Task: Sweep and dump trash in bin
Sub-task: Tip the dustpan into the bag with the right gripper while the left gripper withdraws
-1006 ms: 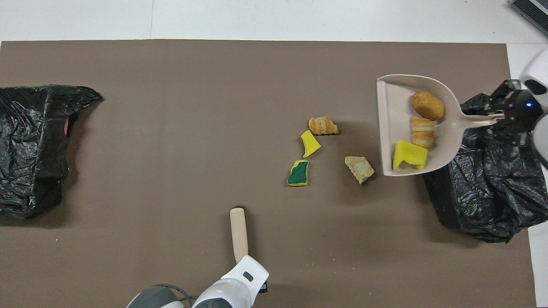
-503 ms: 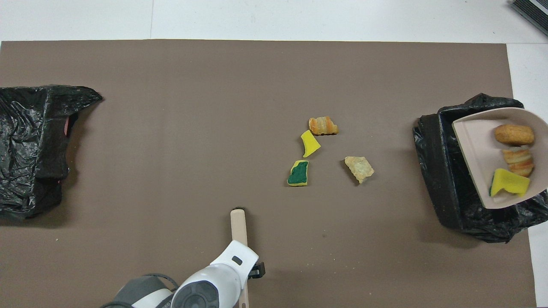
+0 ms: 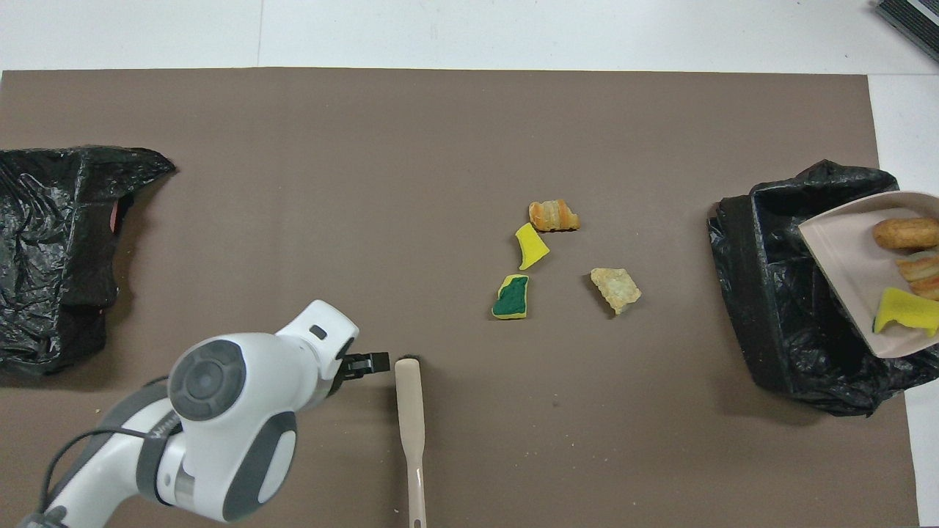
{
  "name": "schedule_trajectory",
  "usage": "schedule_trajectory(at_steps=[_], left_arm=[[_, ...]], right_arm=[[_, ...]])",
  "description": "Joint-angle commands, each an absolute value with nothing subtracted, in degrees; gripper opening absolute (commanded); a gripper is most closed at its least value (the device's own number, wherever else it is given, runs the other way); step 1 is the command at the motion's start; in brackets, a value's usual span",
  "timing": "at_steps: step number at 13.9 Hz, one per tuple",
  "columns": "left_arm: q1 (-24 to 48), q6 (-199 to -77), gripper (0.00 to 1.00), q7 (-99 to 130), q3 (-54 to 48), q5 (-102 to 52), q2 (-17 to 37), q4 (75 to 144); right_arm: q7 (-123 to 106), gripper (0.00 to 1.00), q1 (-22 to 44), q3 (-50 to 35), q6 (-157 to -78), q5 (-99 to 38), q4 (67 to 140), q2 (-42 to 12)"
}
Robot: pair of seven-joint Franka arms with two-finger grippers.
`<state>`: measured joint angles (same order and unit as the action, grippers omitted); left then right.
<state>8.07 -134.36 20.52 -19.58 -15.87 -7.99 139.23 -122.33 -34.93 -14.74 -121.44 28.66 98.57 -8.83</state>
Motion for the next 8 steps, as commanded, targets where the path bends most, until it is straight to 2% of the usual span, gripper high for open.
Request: schedule_trajectory(at_steps=[1,5,8], left_arm=[[1.3,-132.8,1.0,12.2,-20.1,-14.8,-2.4,133.0],[-6.5,-132.3,1.0,2.4,-20.2,-6.5,0.9,127.4],[-10.7,-126.6,1.0,1.4,-20.0,-4.8,1.1,121.0]], right_arm=[[-111.8,0.0,-33.2,-14.9,-121.9,37.7,104.2,-4.7],[-106.3,0.0,-32.2,-15.0,-122.0,42.9,109.7,-0.7],[-106.3,0.0,-29.4,-15.0,-121.0,46.1,110.6,0.5]])
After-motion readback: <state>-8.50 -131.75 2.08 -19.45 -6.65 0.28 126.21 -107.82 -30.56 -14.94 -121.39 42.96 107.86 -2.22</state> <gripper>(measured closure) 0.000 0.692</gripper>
